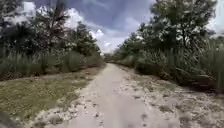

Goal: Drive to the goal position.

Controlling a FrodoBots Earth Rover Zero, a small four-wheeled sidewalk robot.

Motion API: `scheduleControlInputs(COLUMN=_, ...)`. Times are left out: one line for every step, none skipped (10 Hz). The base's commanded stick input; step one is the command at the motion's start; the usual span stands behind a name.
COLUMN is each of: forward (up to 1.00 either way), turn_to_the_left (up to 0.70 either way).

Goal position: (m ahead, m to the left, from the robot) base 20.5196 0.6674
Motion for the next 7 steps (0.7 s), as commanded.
scheduleControlInputs(forward=0.85, turn_to_the_left=0.0)
scheduleControlInputs(forward=0.85, turn_to_the_left=0.0)
scheduleControlInputs(forward=0.85, turn_to_the_left=0.0)
scheduleControlInputs(forward=0.85, turn_to_the_left=0.0)
scheduleControlInputs(forward=0.85, turn_to_the_left=0.0)
scheduleControlInputs(forward=0.85, turn_to_the_left=0.0)
scheduleControlInputs(forward=0.85, turn_to_the_left=0.0)
